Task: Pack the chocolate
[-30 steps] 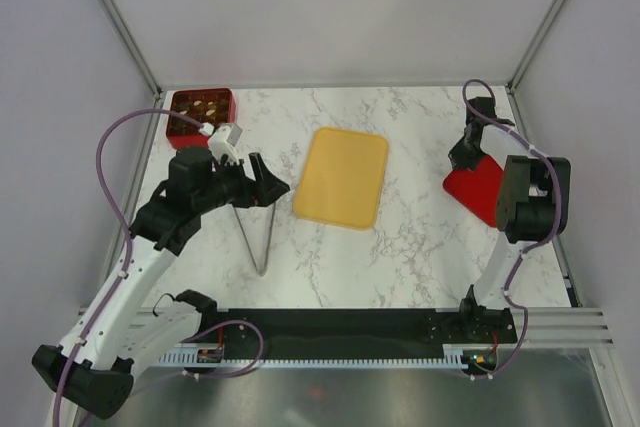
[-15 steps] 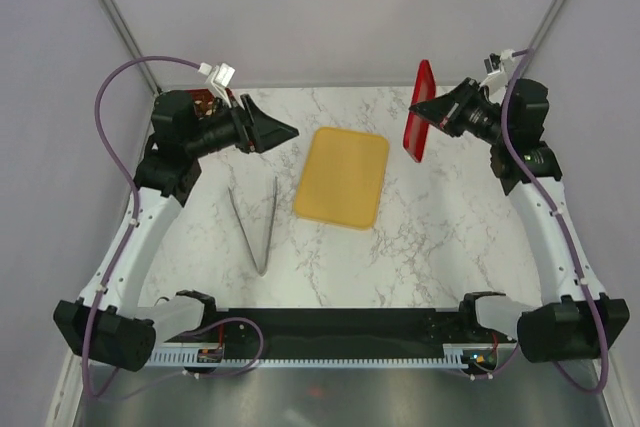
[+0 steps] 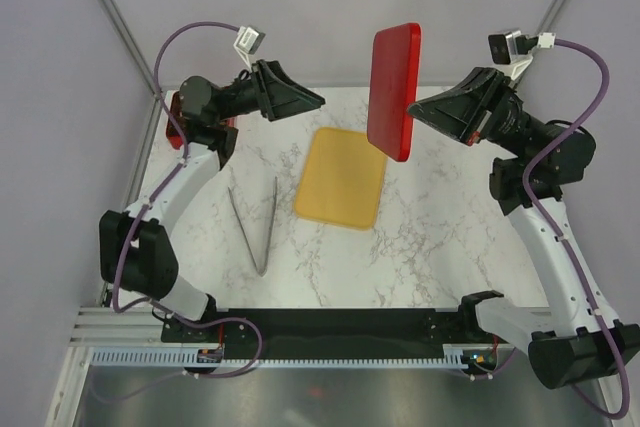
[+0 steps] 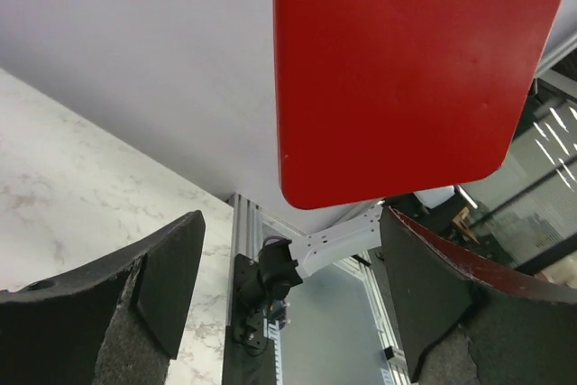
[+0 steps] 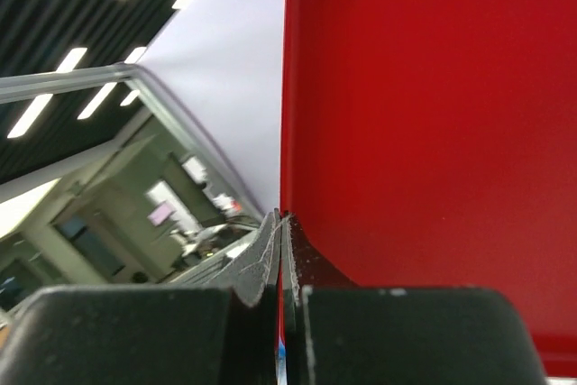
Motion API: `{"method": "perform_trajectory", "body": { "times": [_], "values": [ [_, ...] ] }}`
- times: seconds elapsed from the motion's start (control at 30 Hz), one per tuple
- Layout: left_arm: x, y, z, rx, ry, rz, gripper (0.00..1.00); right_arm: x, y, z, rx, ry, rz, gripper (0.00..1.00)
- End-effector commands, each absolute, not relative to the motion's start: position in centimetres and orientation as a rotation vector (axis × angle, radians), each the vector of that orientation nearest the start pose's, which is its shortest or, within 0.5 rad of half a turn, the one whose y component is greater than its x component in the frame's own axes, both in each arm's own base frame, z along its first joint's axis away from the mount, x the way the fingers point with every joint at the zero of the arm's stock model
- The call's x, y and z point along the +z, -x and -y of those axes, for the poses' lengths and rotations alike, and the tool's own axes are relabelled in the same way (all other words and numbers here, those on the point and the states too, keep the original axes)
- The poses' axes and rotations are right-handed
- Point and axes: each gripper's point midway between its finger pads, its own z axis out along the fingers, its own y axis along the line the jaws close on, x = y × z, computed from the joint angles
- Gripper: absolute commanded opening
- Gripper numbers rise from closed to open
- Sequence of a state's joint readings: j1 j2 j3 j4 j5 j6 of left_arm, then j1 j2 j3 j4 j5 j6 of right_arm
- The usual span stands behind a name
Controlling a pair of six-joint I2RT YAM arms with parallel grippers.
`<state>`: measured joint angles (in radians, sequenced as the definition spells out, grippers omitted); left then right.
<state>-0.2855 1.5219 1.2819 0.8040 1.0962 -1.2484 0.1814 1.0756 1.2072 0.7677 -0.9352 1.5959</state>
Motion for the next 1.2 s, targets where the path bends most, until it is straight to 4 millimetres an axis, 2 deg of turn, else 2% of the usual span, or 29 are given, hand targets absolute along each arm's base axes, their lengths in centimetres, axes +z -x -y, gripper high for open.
{"method": "perform_trajectory", "body": {
  "times": [0.0, 0.03, 0.1, 0.13, 0.23, 0.5, 0.53, 0.73, 0.9, 0.97, 1.03, 1.1, 1.17],
  "values": [
    [46.1, -28.4, 28.2, -1.886, -0.711, -1.302, 0.86, 58.5, -14.1, -19.5, 2.007, 0.464, -1.079, 0.00],
    [47.3, -27.8, 28.7, -1.898, -0.749, -1.252, 0.86, 58.7, -13.8, -19.5, 2.012, 0.468, -1.067, 0.00],
    [47.2, -28.3, 29.5, -1.954, -0.749, -1.254, 0.86, 58.8, -13.8, -19.5, 2.017, 0.467, -1.065, 0.00],
    [48.1, -27.8, 29.9, -1.959, -0.781, -1.207, 0.86, 58.9, -13.8, -19.6, 2.025, 0.463, -1.063, 0.00],
    [48.8, -27.5, 30.7, -1.994, -0.782, -1.171, 0.86, 58.8, -13.9, -19.5, 2.030, 0.455, -1.061, 0.00],
    [48.8, -26.6, 32.5, -2.037, -0.809, -1.140, 0.86, 57.9, -14.6, -19.5, 2.103, 0.412, -1.034, 0.00],
    [48.7, -26.4, 32.8, -2.047, -0.810, -1.138, 0.86, 58.0, -14.1, -19.3, 2.130, 0.429, -1.012, 0.00],
    [48.8, -25.8, 32.8, -2.142, -0.788, -1.061, 0.84, 56.6, -14.9, -19.3, 2.153, 0.419, -0.999, 0.00],
    [48.0, -25.8, 33.0, -2.175, -0.785, -1.094, 0.71, 55.2, -16.2, -19.6, 2.188, 0.402, -1.029, 0.00],
    [47.9, -25.8, 32.9, -2.179, -0.781, -1.103, 0.62, 53.9, -17.3, -20.2, 2.163, 0.405, -1.088, 0.00],
    [47.6, -26.1, 32.8, -2.194, -0.758, -1.130, 0.46, 52.2, -19.4, -20.7, 2.126, 0.360, -1.198, 0.00],
    [47.0, -26.6, 32.6, -2.206, -0.725, -1.155, 0.41, 50.2, -22.1, -20.0, 2.061, 0.263, -1.273, 0.00],
    [46.4, -27.6, 32.0, -2.213, -0.674, -1.187, 0.33, 48.3, -23.7, -19.4, 2.011, 0.218, -1.339, 0.01]
  ]
}}
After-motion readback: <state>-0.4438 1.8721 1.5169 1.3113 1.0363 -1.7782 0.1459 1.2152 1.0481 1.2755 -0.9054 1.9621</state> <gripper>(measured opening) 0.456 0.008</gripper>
